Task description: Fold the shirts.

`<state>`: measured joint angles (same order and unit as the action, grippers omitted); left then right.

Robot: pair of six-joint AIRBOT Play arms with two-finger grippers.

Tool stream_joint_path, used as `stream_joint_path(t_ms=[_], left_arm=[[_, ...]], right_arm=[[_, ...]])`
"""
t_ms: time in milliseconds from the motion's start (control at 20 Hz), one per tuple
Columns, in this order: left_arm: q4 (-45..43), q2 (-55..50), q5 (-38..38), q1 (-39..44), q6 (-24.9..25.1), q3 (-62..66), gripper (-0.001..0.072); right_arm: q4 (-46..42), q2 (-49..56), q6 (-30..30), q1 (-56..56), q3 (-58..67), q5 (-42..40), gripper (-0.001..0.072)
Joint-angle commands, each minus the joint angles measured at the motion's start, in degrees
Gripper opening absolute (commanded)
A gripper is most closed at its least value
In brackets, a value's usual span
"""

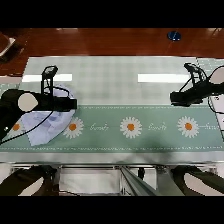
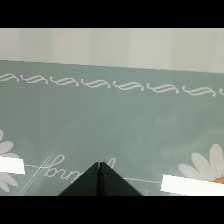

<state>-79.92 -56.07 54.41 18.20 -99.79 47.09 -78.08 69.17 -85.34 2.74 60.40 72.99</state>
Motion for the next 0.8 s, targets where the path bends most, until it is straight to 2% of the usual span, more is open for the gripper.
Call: stream_joint_path(t_ms=[0, 400, 750], left_arm=[[-0.02, -0.04, -0.02, 0.02, 0.04, -0.02, 0.0031], [-0.02, -0.04, 0.00, 0.02, 0.04, -0.02, 0.0030], [-0.02, -0.04, -0.02, 0.02, 0.04, -0.02, 0.0031]], right_arm=[[0.81, 0.02, 0.02, -0.07, -0.02, -0.17, 0.0019], [1.16, 0.02, 0.00, -0.07, -0.02, -0.15, 0.0019], [5.84, 0.02, 0.33, -0.07, -0.02, 0.52, 0.0020]])
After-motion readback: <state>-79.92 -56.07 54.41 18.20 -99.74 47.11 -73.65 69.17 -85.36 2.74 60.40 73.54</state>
